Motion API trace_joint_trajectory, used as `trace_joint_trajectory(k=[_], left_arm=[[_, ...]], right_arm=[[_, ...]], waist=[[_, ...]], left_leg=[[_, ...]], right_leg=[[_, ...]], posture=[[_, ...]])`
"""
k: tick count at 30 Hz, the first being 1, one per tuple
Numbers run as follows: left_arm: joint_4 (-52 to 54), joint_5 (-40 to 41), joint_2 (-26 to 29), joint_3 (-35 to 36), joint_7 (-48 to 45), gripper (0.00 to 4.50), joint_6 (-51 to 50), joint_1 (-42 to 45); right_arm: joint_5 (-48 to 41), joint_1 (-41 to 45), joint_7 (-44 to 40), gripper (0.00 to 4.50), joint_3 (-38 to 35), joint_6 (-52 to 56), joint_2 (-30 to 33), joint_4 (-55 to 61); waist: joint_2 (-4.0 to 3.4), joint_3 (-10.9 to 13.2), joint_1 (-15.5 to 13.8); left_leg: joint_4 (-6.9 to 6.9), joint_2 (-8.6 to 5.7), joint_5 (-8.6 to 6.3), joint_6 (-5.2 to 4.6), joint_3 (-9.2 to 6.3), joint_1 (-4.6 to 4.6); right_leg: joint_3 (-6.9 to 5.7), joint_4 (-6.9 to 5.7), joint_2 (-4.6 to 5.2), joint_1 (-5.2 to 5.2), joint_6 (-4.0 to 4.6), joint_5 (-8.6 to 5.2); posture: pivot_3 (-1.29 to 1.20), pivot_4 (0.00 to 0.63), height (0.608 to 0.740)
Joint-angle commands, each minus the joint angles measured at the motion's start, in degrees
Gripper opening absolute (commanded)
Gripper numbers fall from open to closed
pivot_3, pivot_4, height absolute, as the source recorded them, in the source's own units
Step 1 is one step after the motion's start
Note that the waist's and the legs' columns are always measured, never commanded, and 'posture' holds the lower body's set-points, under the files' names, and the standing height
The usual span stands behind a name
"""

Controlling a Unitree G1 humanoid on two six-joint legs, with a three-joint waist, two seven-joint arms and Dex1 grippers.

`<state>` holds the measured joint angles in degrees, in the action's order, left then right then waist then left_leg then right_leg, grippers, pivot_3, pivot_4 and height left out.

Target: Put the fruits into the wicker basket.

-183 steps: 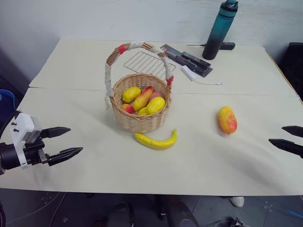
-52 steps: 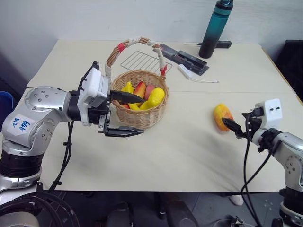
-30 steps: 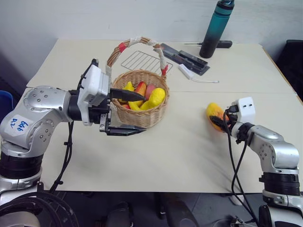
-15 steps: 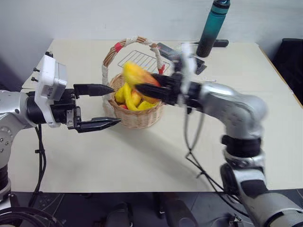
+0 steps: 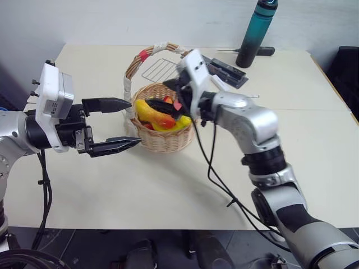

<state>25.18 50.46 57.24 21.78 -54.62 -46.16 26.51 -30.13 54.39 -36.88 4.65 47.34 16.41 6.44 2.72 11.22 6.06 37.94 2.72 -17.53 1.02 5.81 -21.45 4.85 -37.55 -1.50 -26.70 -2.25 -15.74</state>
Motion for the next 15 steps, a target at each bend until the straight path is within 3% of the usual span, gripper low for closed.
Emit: trace_joint_trajectory(k=[1, 4, 7, 10, 15], left_arm=[[-0.52, 0.07, 1.20, 0.51, -0.65, 4.50, 1.33, 1.05], [-1.45, -0.55, 1.09, -0.60, -0.90, 4.50, 2.16, 1.99], [-1.58, -2.65, 0.44, -3.70, -1.20, 4.50, 4.06, 3.20], [-1.58, -2.44, -0.78, -5.63, -0.71, 4.50, 4.43, 4.69], [-2.08, -3.04, -2.05, -7.74, 0.09, 4.50, 4.42, 7.09]], right_arm=[[-5.32, -5.39, -1.57, 4.48, -5.94, 6.10, 7.66, 12.01], [-5.81, -8.60, 1.13, 4.48, -7.53, 8.55, 10.30, 14.44], [3.67, -9.63, 8.90, 4.48, -5.15, 2.29, 9.28, 10.08], [5.02, -8.74, 12.90, 4.48, -6.67, -0.90, 4.97, 4.72], [12.38, -4.15, 15.89, 4.48, -2.63, -9.02, 0.17, -7.67]], waist=[[0.01, 0.00, -0.51], [0.02, 0.00, -0.49], [0.02, 0.00, 0.31], [0.02, -0.01, 0.58], [0.01, 0.00, 0.80]], left_leg=[[0.01, -0.01, -0.01, -0.01, -0.02, 0.01], [0.08, -0.05, -0.11, -0.20, 0.04, 0.06], [0.05, -0.04, -0.09, -0.19, 0.24, 0.23], [0.00, -0.06, 0.01, -0.12, 0.25, 0.28], [-0.01, -0.05, 0.04, -0.06, 0.21, 0.24]], right_leg=[[-0.02, 0.01, 0.00, 0.03, -0.01, -0.01], [0.05, 0.05, 0.03, 0.10, -0.02, 0.00], [0.20, -0.02, -0.01, 0.11, -0.01, 0.00], [0.28, -0.05, -0.08, 0.11, 0.02, 0.01], [0.32, -0.22, -0.12, 0.03, 0.03, 0.02]], posture=[[0.00, 0.150, 0.740], [0.00, 0.150, 0.740], [0.00, 0.150, 0.740], [0.00, 0.150, 0.740], [0.00, 0.150, 0.740]])
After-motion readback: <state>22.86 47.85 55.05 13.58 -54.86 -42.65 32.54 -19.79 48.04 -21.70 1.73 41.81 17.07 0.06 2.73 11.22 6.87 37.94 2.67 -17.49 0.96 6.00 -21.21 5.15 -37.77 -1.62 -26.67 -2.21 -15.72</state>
